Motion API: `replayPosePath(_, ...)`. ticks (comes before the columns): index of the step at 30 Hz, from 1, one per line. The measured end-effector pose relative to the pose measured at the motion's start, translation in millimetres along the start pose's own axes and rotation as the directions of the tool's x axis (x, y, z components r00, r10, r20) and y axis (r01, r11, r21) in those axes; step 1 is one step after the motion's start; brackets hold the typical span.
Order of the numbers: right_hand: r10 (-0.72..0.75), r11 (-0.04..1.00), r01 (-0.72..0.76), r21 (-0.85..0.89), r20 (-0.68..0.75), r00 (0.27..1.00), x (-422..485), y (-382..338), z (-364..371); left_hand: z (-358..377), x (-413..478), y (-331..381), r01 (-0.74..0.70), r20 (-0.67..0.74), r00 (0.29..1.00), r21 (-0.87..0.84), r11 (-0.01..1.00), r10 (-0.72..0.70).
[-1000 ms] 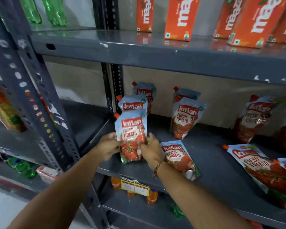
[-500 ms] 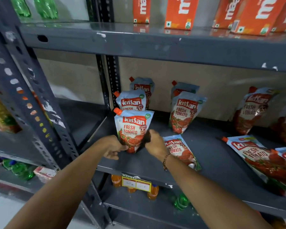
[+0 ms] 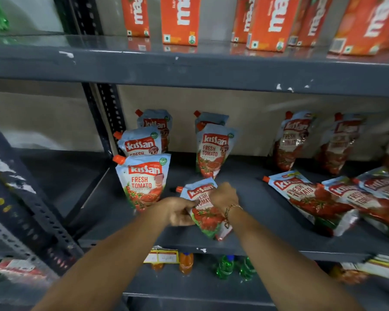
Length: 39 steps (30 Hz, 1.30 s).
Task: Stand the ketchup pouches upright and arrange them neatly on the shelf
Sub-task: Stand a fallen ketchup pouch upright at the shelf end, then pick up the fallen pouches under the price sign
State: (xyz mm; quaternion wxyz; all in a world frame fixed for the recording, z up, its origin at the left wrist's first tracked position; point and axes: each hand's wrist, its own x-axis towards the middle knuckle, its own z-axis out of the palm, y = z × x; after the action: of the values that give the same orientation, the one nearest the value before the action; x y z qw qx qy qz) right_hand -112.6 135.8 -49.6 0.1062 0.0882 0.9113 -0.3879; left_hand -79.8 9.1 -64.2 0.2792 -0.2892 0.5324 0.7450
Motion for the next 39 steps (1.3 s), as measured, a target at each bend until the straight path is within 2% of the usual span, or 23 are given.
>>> replayPosePath(3,-0.2,0.969,0.223,0.105,-0.19,0.961,-3,-1,-4,10,-5,13,-0.202,-0.092,0.975,0.03,0.979,0.204)
replayPosePath(6,-0.375,0.847,0.477,0.235,-0.371,0.849,-5,-4,-11,15,-22,35,-0.465,-0.136,0.872,0.071,0.882,0.471)
replayPosePath(7,-0.397,0.806,0.518,0.286,-0.388,0.832,-6,-4,-14,16,-26,41,-0.522,-0.14,0.835,0.102,0.847,0.532)
replayPosePath(9,-0.398,0.771,0.508,0.384,-0.332,0.855,-8,0,-15,14,-26,44,-0.537,-0.15,0.814,0.174,0.825,0.561)
replayPosePath(12,-0.324,0.842,0.368,0.395,-0.175,0.93,-7,11,-13,12,-20,35,-0.426,-0.193,0.86,0.237,0.873,0.472)
replayPosePath(14,-0.302,0.865,0.338,0.371,-0.155,0.941,-5,16,-17,16,-20,29,-0.34,-0.208,0.888,0.301,0.891,0.41)
replayPosePath(15,-0.309,0.869,0.342,0.359,-0.147,0.94,-4,16,-19,18,-21,25,-0.269,-0.205,0.908,0.385,0.883,0.366)
replayPosePath(17,-0.333,0.88,0.362,0.308,-0.143,0.932,-3,20,-24,27,-26,17,-0.096,-0.17,0.961,0.534,0.84,0.218)
replayPosePath(19,-0.372,0.885,0.393,0.249,-0.129,0.919,-3,22,-26,33,-28,9,0.058,-0.162,0.984,0.674,0.736,0.071)
replayPosePath(21,-0.38,0.897,0.4,0.187,-0.135,0.915,2,34,-36,50,-21,4,0.129,-0.14,0.99,0.777,0.616,-0.031)
replayPosePath(22,-0.383,0.903,0.403,0.149,-0.147,0.912,7,42,-45,63,-17,1,0.129,-0.104,0.992,0.785,0.606,-0.075)
replayPosePath(24,-0.402,0.907,0.416,0.06,-0.163,0.901,17,57,-67,91,-6,-3,0.083,0.006,0.992,0.719,0.69,-0.126)
replayPosePath(26,-0.412,0.911,0.407,-0.067,-0.189,0.891,28,75,-95,124,7,-3,0.022,0.079,0.993,0.584,0.812,-0.084)
replayPosePath(29,-0.334,0.902,0.22,-0.372,-0.277,0.901,47,97,-140,172,25,2,-0.026,0.096,0.995,0.367,0.93,-0.011)
replayPosePath(32,-0.139,0.843,-0.009,-0.538,-0.234,0.962,58,113,-180,208,41,4,-0.034,0.083,0.996,0.281,0.959,0.011)
replayPosePath(35,-0.025,0.8,-0.017,-0.6,-0.062,0.998,60,132,-202,239,59,2,-0.032,0.033,0.999,0.264,0.964,0.025)
replayPosePath(39,0.021,0.83,-0.041,-0.556,-0.043,0.999,75,149,-215,268,69,-2,-0.026,-0.006,1.0,0.199,0.98,0.027)
